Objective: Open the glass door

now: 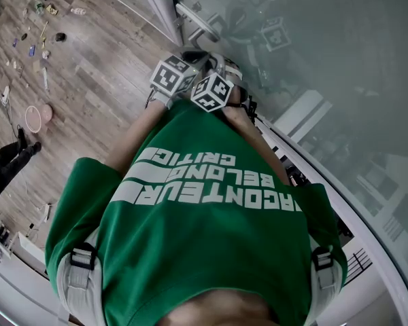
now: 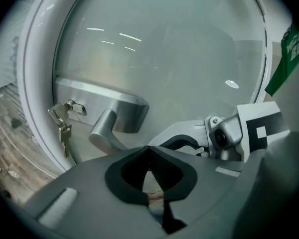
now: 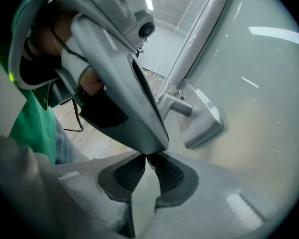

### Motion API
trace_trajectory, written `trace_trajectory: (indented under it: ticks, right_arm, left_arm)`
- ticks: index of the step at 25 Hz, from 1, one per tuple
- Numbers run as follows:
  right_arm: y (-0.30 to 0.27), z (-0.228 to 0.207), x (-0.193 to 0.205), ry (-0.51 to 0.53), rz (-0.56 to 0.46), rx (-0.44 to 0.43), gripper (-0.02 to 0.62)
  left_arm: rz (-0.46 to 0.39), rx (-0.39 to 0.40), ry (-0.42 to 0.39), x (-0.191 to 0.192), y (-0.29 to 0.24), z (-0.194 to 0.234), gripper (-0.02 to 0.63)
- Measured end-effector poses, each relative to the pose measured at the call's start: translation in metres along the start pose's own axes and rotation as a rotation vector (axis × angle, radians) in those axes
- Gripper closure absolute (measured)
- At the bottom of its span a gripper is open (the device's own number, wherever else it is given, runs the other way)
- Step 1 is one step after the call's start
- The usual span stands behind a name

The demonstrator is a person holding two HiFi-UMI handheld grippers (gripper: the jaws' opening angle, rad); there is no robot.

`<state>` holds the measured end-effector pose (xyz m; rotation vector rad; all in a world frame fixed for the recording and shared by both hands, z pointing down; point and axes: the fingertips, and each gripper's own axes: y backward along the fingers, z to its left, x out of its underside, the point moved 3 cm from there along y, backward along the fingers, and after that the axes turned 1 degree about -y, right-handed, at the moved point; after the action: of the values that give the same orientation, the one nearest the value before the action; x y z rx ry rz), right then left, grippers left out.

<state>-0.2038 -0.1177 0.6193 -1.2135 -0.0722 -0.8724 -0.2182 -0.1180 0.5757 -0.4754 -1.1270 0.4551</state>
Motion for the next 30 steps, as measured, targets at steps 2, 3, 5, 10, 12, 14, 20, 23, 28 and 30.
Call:
trace_trajectory:
  ticks: [2,3,5,10,12,14,20,23,28,30]
  right_arm:
    - [0.000,0.000,0.000,-0.005,-0.008,-0.003,0.546]
    - [0.000,0.000,0.000,-0.010,-0.011,-0.003,0.546]
    - [-0.001,0.000,0.001,-0.017,-0.012,-0.001,0.546]
    - [-0.004,0.001,0.003,-0.011,-0.025,0.002,0.545]
    - [-0.008,0.002,0.005,-0.012,-0.030,0.001,0.545]
    - [-0.005,0.001,0.005,-0.015,-0.033,0.002,0.545]
    - [0.012,-0.006,0.006,-0.044,-0.049,0.035,0.538]
    - [0.017,-0.009,0.005,-0.036,-0.067,0.050,0.537]
    - [0.038,-0.019,0.002,-0.035,-0.118,0.066,0.529]
    - [0.038,-0.022,0.001,-0.061,-0.128,0.041,0.529]
  left_arm:
    - [-0.004,-0.010,-0.007,0.000,0.000,0.002,0.592]
    - [-0.007,-0.009,-0.005,-0.001,0.000,0.001,0.592]
    - [-0.010,-0.004,0.005,-0.002,0.002,0.001,0.592]
    - [-0.012,-0.021,0.018,0.004,0.005,0.007,0.592]
    - [-0.013,-0.024,0.018,0.007,0.004,0.009,0.592]
    - [-0.017,-0.022,0.016,0.006,0.007,0.008,0.592]
    - [-0.064,-0.024,0.001,0.006,0.009,0.007,0.592]
    - [-0.080,-0.007,-0.009,0.005,0.010,0.001,0.592]
    - [-0.103,-0.005,-0.069,0.002,0.010,-0.008,0.592]
    - [-0.114,-0.001,-0.083,-0.001,0.011,-0.011,0.592]
